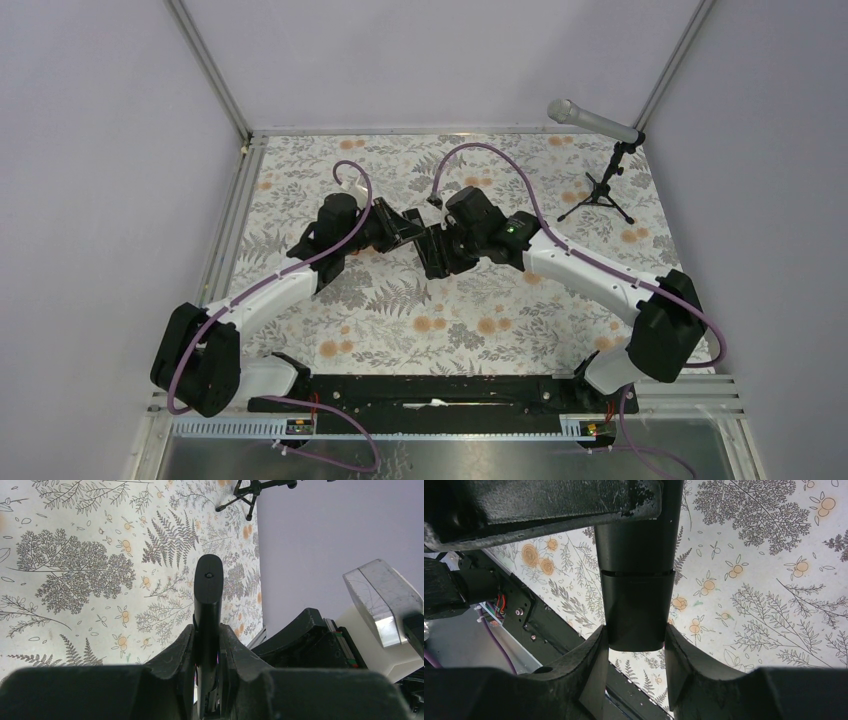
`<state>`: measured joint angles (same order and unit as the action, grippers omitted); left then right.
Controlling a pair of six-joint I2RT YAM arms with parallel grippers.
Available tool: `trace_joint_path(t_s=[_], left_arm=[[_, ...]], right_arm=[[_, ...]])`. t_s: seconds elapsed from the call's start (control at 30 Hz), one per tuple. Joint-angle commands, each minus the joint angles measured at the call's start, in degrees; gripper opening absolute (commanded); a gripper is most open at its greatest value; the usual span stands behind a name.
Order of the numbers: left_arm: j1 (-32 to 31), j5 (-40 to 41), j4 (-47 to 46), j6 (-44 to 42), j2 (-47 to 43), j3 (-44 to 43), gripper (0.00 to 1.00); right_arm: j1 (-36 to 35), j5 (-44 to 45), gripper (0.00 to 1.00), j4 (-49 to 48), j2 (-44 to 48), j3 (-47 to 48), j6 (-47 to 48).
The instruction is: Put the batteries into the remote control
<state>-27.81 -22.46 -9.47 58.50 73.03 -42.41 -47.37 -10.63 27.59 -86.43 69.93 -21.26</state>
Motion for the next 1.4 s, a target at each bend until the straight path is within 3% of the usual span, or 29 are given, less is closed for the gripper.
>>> trace_joint_path(t_s=[0.0,0.33,1.37], left_arm=[[-0.5,-1.5,-3.3,0.4,-1.0,-3.6,0.0],[-0.5,-2.8,-0.8,-0.6,-0.6,-5.4,0.0],[-0.7,-9.6,-1.5,11.3,-1.5,-4.8,0.0]], right_arm=[[-0.6,-0.9,0.33,0.6,-0.9,2.7,0.9],[-1.0,-1.3,0.35,4.2,-3.4,4.1,3.4],[-1.0,5.1,0.44,6.7,-9.8,13.3,1.6]])
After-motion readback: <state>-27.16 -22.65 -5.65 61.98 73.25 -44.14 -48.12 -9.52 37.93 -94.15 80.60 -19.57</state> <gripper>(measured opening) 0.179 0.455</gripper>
